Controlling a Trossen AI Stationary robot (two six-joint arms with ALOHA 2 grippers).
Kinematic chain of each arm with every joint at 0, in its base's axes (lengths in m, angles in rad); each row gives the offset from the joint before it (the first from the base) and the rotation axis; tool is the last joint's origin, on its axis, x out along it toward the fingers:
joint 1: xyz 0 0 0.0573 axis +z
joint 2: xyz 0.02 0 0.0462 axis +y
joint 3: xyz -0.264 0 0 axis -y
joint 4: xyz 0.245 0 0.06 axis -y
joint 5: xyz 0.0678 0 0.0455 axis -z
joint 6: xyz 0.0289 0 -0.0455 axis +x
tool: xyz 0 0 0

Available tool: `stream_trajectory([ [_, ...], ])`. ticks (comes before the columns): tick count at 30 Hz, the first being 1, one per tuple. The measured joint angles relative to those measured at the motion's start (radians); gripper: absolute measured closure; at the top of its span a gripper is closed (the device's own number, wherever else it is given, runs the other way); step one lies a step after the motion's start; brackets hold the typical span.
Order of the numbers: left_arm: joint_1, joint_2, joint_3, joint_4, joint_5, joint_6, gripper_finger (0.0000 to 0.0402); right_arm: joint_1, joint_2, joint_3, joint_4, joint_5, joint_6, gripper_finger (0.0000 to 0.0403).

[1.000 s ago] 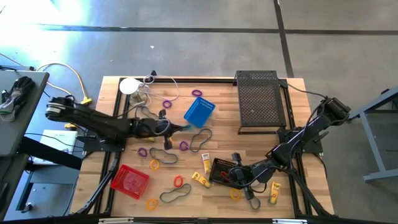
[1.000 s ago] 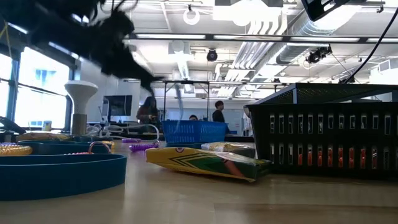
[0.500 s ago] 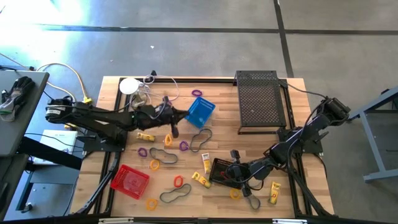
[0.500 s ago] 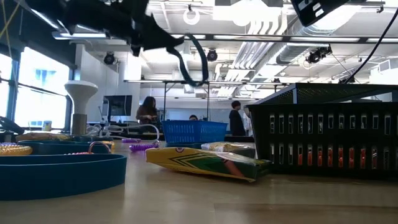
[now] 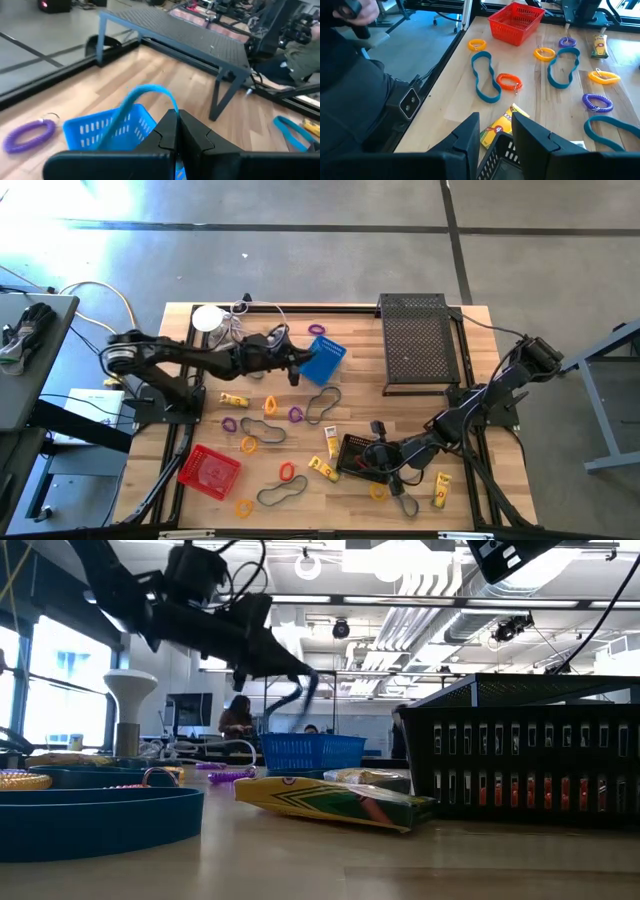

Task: Pick & Place Office Desk Supplies
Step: Put the blue rubber band into the blue bin, then put the purple wrist coil keychain into the black bin

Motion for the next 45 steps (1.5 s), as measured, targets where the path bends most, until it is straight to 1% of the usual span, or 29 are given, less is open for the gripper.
stream_trajectory([
  [6, -0.004, 0.052, 0.0, 0.049, 0.001, -0.004, 0.0401, 0.0, 0.0, 0.0, -0.003, 0.0, 0.0, 0.0302],
  [23, -0.004, 0.056, 0.001, 0.052, -0.012, -0.008, 0.0401, 0.0, 0.0, 0.0, -0.003, 0.0, -0.001, 0.0302],
  [31, -0.005, 0.137, 0.005, 0.088, -0.023, -0.011, 0.0401, 0.0, 0.0, 0.0, -0.004, 0.0, -0.001, 0.0302],
  [35, -0.004, 0.151, 0.006, 0.097, -0.024, 0.019, 0.0399, 0.0, 0.0, 0.0, -0.004, 0.0, -0.001, 0.0302],
  [39, -0.005, 0.152, 0.006, 0.096, -0.024, 0.012, 0.0379, 0.0, 0.0, 0.0, -0.006, 0.0, -0.001, 0.0302],
  [45, -0.004, 0.152, 0.006, 0.095, -0.023, 0.019, 0.0319, 0.0, 0.0, 0.0, -0.006, 0.0, -0.001, 0.0302],
])
